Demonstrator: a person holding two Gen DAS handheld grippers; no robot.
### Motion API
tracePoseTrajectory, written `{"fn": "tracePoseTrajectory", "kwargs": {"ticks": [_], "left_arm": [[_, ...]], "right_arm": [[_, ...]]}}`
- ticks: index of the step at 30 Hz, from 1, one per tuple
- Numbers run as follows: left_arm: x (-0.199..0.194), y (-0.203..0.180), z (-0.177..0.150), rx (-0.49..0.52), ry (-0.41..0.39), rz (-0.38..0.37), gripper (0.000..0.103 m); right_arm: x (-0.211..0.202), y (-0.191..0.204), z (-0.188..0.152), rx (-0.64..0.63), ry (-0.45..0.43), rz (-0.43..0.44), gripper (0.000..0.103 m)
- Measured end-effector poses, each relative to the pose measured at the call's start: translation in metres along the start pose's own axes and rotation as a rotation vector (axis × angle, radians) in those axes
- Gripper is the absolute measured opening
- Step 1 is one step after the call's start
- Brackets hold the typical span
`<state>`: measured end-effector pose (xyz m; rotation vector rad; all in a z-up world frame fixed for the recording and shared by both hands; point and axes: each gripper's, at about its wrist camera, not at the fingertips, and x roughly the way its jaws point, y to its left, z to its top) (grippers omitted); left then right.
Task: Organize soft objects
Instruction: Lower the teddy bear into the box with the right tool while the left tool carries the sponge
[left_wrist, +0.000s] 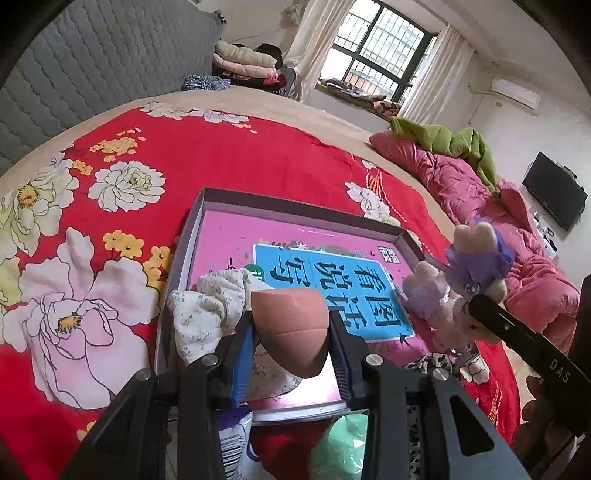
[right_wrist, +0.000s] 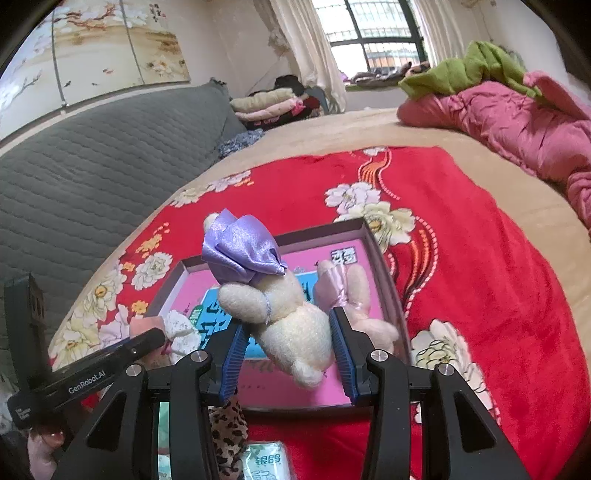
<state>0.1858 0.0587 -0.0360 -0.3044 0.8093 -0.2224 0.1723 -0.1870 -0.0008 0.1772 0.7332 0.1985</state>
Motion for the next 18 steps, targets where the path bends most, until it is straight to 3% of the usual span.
{"fn": "tracePoseTrajectory", "kwargs": {"ticks": [18], "left_arm": [[0.005, 0.003, -0.004, 0.000, 0.033, -0.003, 0.038]], "right_arm": [[0.042, 0.003, -0.009, -0.004, 0.184, -0.040, 0.045]]}}
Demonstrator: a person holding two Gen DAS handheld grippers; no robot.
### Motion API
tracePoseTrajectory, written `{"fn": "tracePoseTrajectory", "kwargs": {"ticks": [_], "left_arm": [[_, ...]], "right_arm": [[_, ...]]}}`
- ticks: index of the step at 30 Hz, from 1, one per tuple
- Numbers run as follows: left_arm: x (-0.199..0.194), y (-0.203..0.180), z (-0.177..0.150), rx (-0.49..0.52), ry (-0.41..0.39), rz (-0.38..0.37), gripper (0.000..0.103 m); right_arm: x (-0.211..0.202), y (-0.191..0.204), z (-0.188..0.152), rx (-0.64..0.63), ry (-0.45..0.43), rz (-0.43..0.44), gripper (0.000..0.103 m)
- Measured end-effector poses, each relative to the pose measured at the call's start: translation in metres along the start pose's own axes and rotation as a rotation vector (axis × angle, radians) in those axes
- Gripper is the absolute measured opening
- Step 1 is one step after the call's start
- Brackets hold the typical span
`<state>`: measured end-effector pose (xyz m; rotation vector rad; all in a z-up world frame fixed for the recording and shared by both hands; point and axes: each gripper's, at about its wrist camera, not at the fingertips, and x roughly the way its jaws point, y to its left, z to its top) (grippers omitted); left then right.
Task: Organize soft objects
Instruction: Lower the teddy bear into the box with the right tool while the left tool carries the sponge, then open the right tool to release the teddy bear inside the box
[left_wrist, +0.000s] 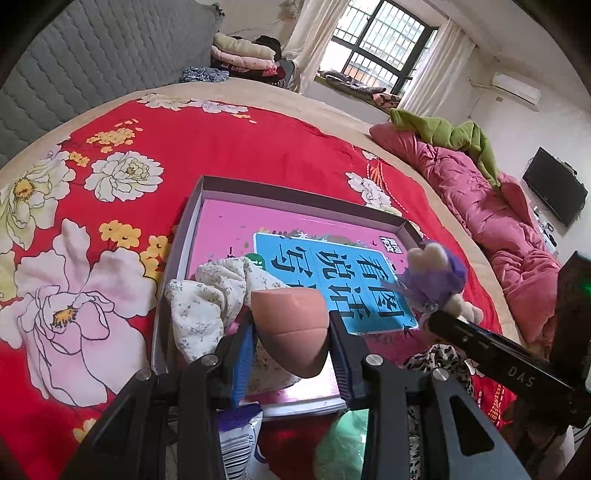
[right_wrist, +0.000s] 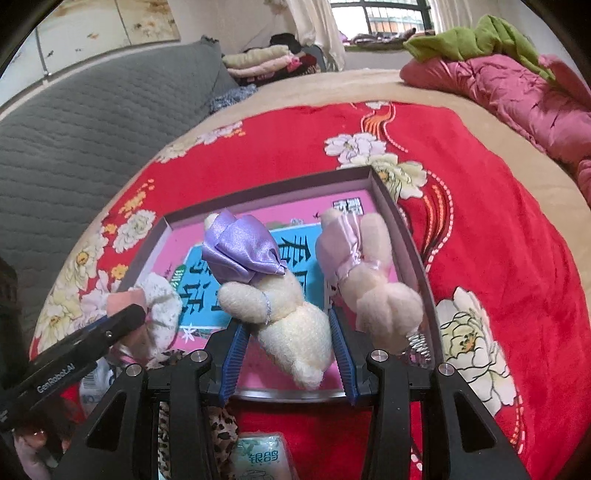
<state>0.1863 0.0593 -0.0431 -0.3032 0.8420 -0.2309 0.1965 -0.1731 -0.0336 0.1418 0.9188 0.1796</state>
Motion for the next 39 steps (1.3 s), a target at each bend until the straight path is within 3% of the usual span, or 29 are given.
{"fn": "tracePoseTrajectory", "kwargs": {"ticks": [24, 39], "left_arm": [[0.004, 0.002, -0.001, -0.005, 0.024, 0.013, 0.038], [0.007, 0.004, -0.002, -0.010, 0.035, 0.025, 0.038]], "right_arm": [[0.016, 0.010, 0.007, -0.050, 0.083, -0.060, 0.048], [0.015, 0.016, 0.006, -0.068, 0.088, -0.007, 0.051]]}}
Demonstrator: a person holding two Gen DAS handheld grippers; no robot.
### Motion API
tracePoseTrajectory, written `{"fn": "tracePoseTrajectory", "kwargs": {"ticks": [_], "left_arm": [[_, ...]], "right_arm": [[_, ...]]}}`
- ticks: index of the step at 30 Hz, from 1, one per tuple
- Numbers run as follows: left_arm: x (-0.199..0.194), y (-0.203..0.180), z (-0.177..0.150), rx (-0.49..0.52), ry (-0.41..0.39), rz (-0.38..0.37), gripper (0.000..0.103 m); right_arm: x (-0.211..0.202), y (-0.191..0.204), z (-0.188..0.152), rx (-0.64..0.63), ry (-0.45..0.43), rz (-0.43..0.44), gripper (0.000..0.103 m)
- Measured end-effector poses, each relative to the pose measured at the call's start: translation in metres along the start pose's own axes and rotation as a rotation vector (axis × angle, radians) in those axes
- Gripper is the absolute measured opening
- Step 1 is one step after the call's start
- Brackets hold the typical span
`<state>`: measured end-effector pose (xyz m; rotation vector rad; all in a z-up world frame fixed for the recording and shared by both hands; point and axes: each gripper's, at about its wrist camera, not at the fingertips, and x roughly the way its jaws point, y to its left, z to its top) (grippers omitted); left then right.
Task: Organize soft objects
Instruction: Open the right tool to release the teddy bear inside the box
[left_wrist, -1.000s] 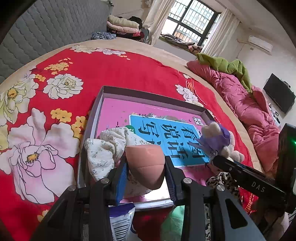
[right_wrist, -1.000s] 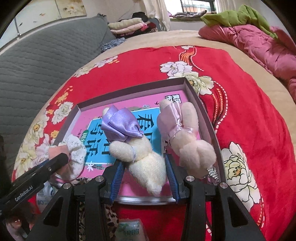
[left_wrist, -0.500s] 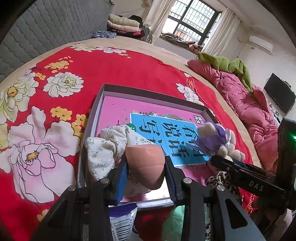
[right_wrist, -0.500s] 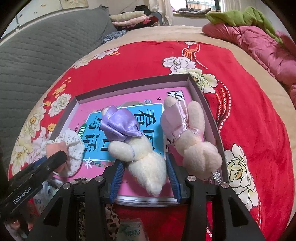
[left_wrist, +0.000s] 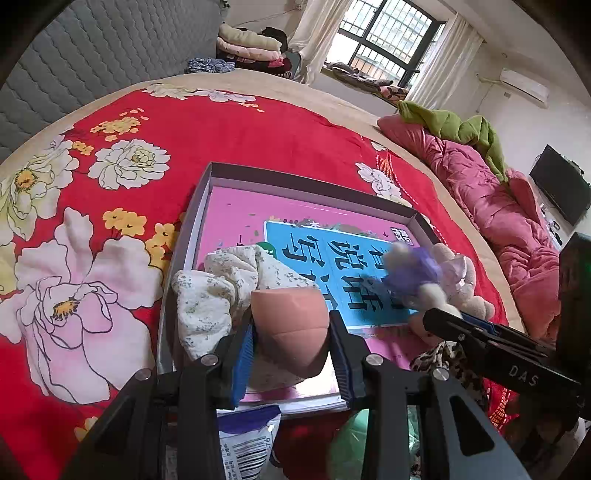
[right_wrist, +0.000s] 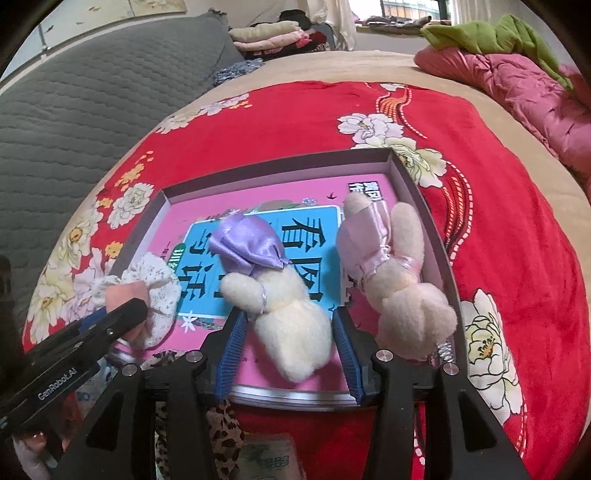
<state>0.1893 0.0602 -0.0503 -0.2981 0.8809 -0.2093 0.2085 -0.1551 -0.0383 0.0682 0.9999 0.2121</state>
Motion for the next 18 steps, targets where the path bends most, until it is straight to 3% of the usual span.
{"fn": "tracePoseTrajectory", "kwargs": {"ticks": [18], "left_arm": [[0.002, 0.008, 0.001, -0.025, 0.001, 0.000, 0.039]], "right_arm": [[-0.014, -0.004, -0.004, 0.019, -0.048, 0.023, 0.053]]}}
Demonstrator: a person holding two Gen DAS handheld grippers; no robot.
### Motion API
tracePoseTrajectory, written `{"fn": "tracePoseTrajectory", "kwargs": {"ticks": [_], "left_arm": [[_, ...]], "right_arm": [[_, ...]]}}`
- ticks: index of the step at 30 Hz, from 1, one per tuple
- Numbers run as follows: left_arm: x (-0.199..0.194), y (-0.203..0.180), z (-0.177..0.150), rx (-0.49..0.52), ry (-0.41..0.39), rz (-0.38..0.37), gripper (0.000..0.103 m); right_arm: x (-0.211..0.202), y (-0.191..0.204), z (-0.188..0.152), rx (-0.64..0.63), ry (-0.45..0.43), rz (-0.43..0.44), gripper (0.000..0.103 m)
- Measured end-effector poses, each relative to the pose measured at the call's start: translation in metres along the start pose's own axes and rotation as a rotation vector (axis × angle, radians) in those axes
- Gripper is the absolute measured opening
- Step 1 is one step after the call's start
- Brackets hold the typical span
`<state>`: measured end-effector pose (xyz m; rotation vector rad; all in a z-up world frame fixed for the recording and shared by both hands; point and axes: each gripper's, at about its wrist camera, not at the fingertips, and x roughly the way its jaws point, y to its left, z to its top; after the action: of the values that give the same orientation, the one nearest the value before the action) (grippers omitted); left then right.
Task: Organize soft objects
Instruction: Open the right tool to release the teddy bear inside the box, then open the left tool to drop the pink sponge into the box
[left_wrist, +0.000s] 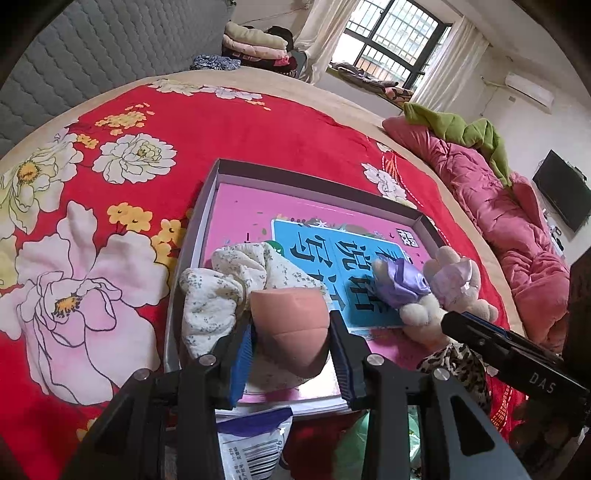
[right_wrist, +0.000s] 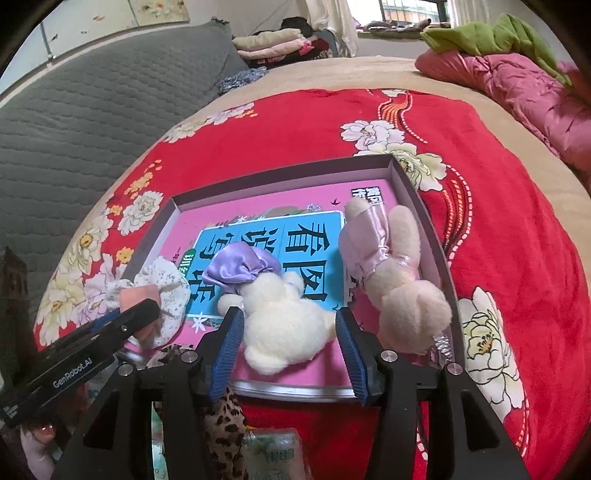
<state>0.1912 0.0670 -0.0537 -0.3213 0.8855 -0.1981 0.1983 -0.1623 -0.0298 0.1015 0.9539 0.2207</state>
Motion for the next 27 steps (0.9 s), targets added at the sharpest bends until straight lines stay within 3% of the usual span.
{"fn": "tracePoseTrajectory", "kwargs": {"ticks": [22, 27], "left_arm": [[-0.003, -0.003, -0.002, -0.001, 0.006, -0.013, 0.041], [-0.007, -0.005, -0.002, 0.004, -0.007, -0.016, 0.047]], "right_arm": [[-0.013, -0.004, -0.010, 0.000, -0.027, -0.007, 0.054], [-0.017, 0.000, -0.011, -0.015, -0.037, -0.005, 0.054]]}}
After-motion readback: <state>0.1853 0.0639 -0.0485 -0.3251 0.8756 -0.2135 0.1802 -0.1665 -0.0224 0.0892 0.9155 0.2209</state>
